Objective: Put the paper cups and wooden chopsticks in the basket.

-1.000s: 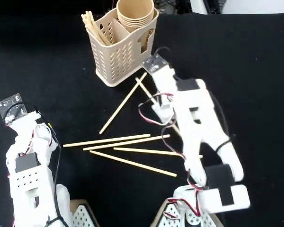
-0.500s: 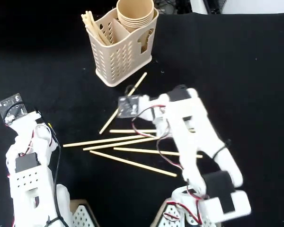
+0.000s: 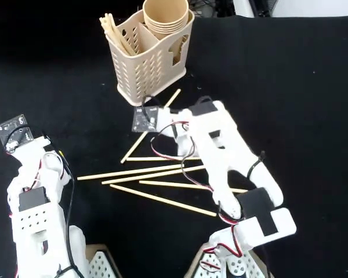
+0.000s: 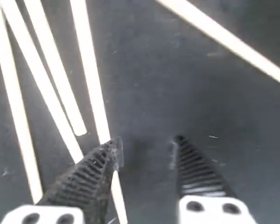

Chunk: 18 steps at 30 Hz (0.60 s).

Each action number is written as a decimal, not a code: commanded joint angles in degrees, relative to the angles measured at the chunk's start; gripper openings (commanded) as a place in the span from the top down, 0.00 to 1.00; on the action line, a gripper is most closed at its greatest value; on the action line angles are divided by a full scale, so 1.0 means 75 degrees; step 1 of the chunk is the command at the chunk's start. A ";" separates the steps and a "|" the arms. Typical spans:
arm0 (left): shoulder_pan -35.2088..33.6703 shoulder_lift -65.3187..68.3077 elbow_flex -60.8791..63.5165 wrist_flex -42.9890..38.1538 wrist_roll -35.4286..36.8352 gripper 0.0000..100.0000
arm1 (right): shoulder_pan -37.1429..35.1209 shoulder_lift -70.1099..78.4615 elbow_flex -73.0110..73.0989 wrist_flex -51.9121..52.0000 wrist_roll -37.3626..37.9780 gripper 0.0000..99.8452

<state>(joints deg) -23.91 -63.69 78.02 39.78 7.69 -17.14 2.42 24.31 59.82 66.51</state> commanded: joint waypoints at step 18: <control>-0.0053 -0.0047 -0.0346 -0.0129 0.0035 0.95 | -0.1137 0.1225 -0.0217 -0.5474 -0.5392 0.99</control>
<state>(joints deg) -23.91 -63.69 78.02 39.78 7.69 -24.44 11.65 23.25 21.85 27.30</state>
